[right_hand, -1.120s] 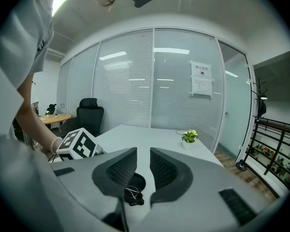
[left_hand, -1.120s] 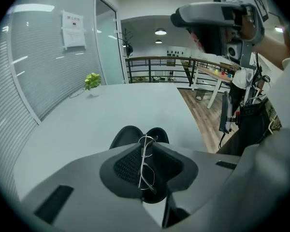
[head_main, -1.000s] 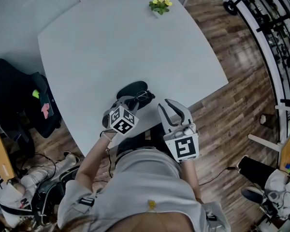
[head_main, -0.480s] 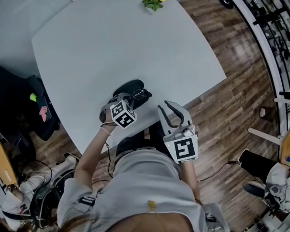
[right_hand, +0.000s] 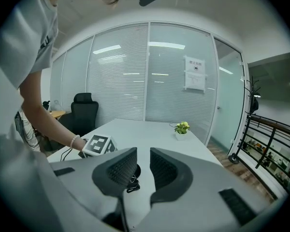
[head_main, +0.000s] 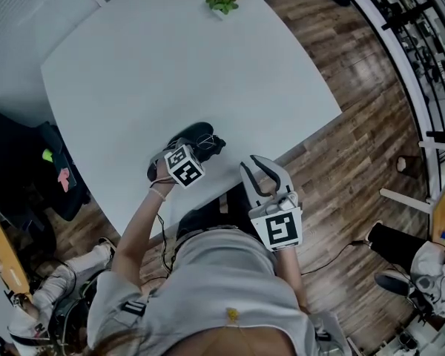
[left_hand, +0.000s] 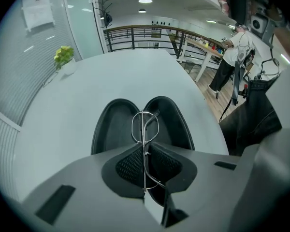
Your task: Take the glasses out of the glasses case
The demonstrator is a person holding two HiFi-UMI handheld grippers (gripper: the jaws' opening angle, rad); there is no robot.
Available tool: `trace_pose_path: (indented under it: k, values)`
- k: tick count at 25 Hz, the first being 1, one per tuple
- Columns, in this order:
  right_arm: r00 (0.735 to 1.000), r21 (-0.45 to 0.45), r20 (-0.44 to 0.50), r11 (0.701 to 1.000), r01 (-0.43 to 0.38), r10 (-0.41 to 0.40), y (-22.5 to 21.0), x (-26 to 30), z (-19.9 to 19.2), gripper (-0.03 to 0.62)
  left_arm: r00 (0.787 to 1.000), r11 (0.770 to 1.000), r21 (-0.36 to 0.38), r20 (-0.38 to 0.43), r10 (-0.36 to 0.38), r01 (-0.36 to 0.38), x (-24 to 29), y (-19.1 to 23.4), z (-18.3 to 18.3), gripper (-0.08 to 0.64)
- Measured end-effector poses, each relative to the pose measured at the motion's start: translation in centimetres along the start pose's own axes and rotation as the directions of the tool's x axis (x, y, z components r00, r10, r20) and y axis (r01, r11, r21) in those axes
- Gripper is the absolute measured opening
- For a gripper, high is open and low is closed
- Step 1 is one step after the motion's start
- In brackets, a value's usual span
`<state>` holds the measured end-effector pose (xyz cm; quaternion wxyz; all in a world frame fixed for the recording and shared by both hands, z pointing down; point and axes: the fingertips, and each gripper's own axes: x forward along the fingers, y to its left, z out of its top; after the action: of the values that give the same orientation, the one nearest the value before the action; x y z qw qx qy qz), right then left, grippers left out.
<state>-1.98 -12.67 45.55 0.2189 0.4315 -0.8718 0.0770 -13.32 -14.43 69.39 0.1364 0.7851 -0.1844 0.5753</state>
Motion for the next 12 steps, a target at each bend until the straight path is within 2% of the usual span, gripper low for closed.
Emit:
trace_pose_path:
  k: [4, 12]
  values:
    - [1.0, -0.004, 0.004, 1.0, -0.003, 0.004, -0.25, -0.03, -0.13, 0.091, 1.0, 0.999, -0.033, 0.007, -0.021, 0.021, -0.07, 0.06, 0.19, 0.061]
    - [1.0, -0.018, 0.015, 1.0, -0.024, 0.024, -0.26, 0.16, 0.04, 0.091, 1.0, 0.999, -0.035, 0.013, 0.011, -0.01, -0.32, -0.02, -0.09, 0.054]
